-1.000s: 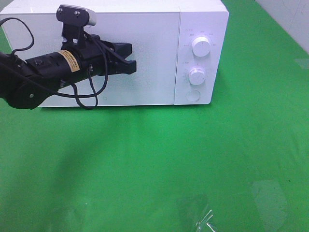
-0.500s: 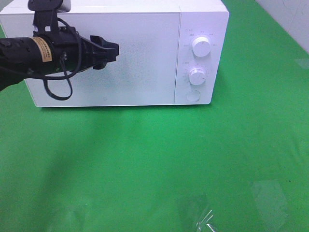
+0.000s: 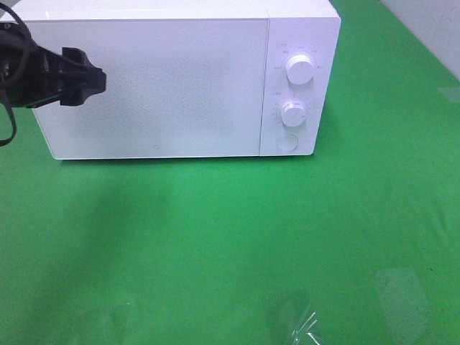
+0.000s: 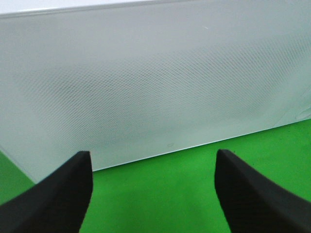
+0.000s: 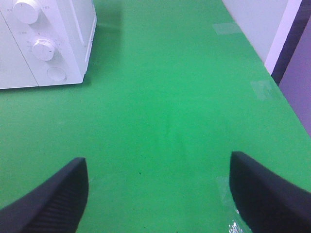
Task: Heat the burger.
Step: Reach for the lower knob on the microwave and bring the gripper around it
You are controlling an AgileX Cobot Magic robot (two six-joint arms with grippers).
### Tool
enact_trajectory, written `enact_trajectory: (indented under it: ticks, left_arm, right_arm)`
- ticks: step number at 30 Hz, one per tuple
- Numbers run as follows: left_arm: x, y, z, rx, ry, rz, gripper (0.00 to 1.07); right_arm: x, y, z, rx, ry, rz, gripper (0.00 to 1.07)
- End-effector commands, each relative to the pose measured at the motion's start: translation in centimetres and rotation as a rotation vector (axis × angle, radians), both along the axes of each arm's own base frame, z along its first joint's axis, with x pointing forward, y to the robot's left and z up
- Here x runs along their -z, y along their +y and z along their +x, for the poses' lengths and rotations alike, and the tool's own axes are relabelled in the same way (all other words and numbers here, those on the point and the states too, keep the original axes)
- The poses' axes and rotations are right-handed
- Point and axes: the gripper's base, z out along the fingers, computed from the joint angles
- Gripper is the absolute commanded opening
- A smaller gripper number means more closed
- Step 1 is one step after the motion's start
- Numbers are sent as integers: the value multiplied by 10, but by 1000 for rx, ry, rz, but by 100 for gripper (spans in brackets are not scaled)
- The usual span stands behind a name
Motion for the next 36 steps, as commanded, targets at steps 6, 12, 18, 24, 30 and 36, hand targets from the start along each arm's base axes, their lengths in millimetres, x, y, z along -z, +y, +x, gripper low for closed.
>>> enact_trajectory:
  ticks: [6, 12, 18, 24, 30, 36]
  left_arm:
    - [8, 10, -9, -75, 144, 66, 66]
    - [16, 7, -19, 11, 265, 103, 66]
    - [17, 4, -25, 37, 323, 70, 66]
    - [-7, 22, -42, 35, 309, 84, 66]
    - [-30, 55, -66, -26, 351, 94, 66]
    - [-48, 73, -101, -61, 293, 45, 66]
  right_arm:
    - [0, 0, -4, -6, -32, -14, 75]
    - [0, 0, -4, -6, -32, -14, 75]
    - [0, 0, -4, -6, -32, -14, 75]
    - [0, 0, -4, -6, -32, -14, 75]
    - [0, 0, -4, -6, -32, -14, 75]
    - [0, 0, -4, -6, -32, -14, 75]
